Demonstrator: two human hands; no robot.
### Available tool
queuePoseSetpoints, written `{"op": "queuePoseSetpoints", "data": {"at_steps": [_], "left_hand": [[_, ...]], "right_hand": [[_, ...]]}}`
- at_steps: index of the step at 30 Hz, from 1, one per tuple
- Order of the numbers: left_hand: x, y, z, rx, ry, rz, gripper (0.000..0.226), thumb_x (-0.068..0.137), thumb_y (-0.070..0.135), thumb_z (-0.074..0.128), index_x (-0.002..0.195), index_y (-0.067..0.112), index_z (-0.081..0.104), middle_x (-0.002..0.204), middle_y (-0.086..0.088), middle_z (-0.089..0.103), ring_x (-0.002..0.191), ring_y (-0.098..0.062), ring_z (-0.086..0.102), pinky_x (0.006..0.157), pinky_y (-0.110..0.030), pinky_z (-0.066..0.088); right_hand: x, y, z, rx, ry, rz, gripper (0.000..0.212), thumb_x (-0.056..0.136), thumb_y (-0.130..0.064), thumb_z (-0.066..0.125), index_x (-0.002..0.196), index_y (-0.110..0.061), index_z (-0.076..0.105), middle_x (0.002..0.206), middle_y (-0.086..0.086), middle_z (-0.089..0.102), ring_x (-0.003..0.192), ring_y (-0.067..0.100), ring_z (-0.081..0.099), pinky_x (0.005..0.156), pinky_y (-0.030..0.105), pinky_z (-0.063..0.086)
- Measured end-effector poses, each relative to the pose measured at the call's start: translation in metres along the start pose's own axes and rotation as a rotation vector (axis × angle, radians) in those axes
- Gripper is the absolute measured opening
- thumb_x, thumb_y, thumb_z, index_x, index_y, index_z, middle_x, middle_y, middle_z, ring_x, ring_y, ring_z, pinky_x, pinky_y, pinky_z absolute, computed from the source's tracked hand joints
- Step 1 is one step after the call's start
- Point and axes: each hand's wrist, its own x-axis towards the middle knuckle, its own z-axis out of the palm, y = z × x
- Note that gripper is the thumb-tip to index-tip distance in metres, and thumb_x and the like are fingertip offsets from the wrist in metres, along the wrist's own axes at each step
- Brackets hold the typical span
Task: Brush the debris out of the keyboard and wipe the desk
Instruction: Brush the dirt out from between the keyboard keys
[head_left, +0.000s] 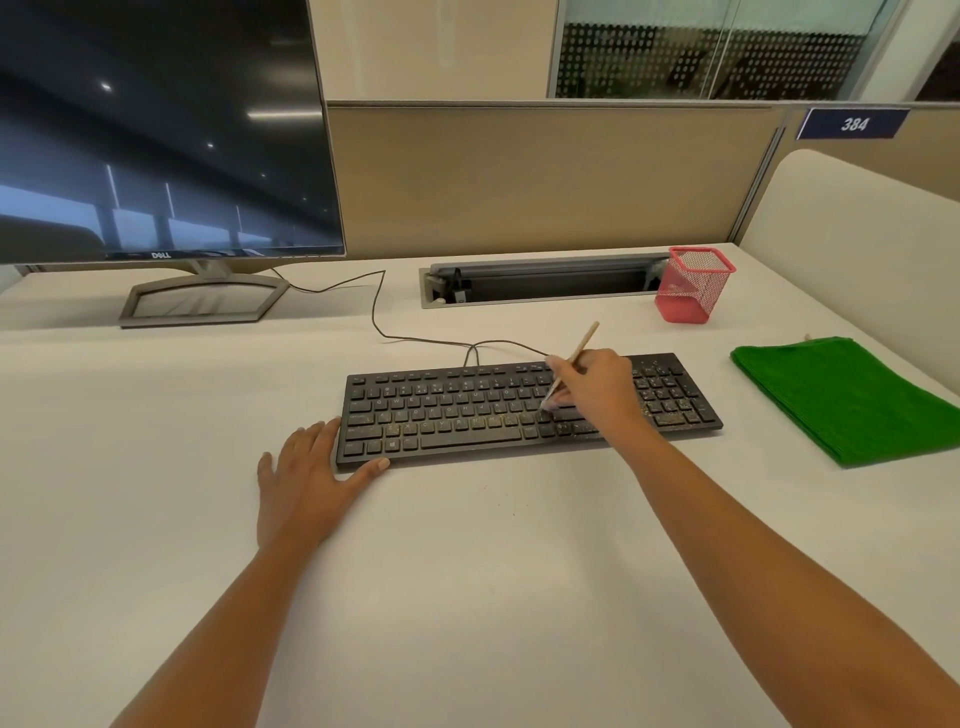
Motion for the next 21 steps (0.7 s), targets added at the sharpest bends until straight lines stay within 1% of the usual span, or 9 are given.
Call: {"op": "queuePoseSetpoints", "data": {"at_steps": [4,7,9,10,12,13,15,18,21], "left_hand": [[-0.001,0.001,0.001,-0.003,0.004,0.008,0.092,0.07,0.083,0.029,0.143,0.026,0.035,0.147,0.003,0.039,0.14,-0.016,0.025,0.114,-0.047,0.012],[0.0,0.0,0.001,-0.004,0.009,0.007,0.099,0.064,0.085,0.021,0.143,0.026,0.035,0.146,0.003,0.039,0.14,-0.016,0.025,0.114,-0.047,0.012],[0.0,0.0,0.001,-0.004,0.005,0.003,0.102,0.062,0.086,0.019,0.143,0.027,0.035,0.147,0.003,0.039,0.14,-0.016,0.025,0.115,-0.046,0.012],[0.0,0.0,0.001,-0.004,0.002,0.001,0.101,0.063,0.087,0.02,0.143,0.027,0.035,0.147,0.003,0.039,0.14,-0.016,0.025,0.115,-0.047,0.012],[0.0,0.0,0.001,-0.003,-0.003,0.003,0.097,0.069,0.089,0.024,0.143,0.027,0.034,0.147,0.002,0.038,0.14,-0.016,0.025,0.115,-0.047,0.012],[0.0,0.0,0.001,-0.005,-0.004,0.007,0.093,0.073,0.087,0.028,0.144,0.027,0.034,0.148,0.002,0.038,0.14,-0.016,0.024,0.115,-0.047,0.012],[0.0,0.0,0.001,-0.009,-0.002,0.011,0.089,0.075,0.083,0.03,0.144,0.026,0.035,0.148,0.001,0.038,0.14,-0.017,0.025,0.115,-0.048,0.012],[0.0,0.0,0.001,0.0,-0.004,0.003,0.093,0.069,0.082,0.027,0.144,0.027,0.035,0.148,0.002,0.038,0.14,-0.017,0.025,0.115,-0.047,0.012],[0.0,-0.001,0.001,-0.008,0.0,0.007,0.102,0.062,0.086,0.018,0.143,0.027,0.035,0.148,0.003,0.038,0.14,-0.016,0.024,0.115,-0.047,0.012]], "right_hand": [[0.011,0.0,-0.024,-0.017,0.152,0.001,0.032,0.091,-0.028,0.058,0.094,0.003,0.068,0.084,0.017,0.07,0.067,0.024,0.068,0.055,0.019,0.054],[0.014,0.002,-0.035,-0.149,0.244,-0.02,0.035,0.093,-0.027,0.056,0.098,0.005,0.068,0.087,0.018,0.07,0.077,0.029,0.069,0.065,0.026,0.05],[0.011,0.005,-0.034,-0.229,0.218,-0.012,0.036,0.093,-0.027,0.055,0.1,0.006,0.067,0.086,0.017,0.07,0.077,0.028,0.068,0.068,0.026,0.048],[0.009,0.006,-0.031,-0.252,0.188,-0.007,0.035,0.094,-0.026,0.054,0.101,0.006,0.066,0.081,0.015,0.068,0.071,0.024,0.067,0.066,0.023,0.047],[0.004,0.006,-0.023,-0.256,0.122,-0.015,0.032,0.095,-0.025,0.053,0.1,0.005,0.065,0.075,0.009,0.063,0.058,0.015,0.061,0.053,0.01,0.043],[0.001,0.006,-0.018,-0.25,0.093,-0.026,0.031,0.094,-0.025,0.054,0.099,0.004,0.065,0.077,0.009,0.064,0.059,0.016,0.063,0.046,0.007,0.04],[-0.001,0.006,-0.009,-0.194,0.059,-0.035,0.031,0.093,-0.026,0.055,0.098,0.003,0.066,0.083,0.011,0.068,0.066,0.021,0.069,0.045,0.008,0.044],[0.0,0.005,-0.002,-0.008,-0.003,0.013,0.03,0.092,-0.025,0.057,0.094,0.004,0.065,0.086,0.018,0.071,0.066,0.024,0.07,0.06,0.02,0.056],[0.004,0.003,-0.008,0.099,0.029,0.051,0.028,0.091,-0.023,0.058,0.095,0.004,0.066,0.088,0.02,0.07,0.059,0.019,0.066,0.053,0.015,0.053]]}}
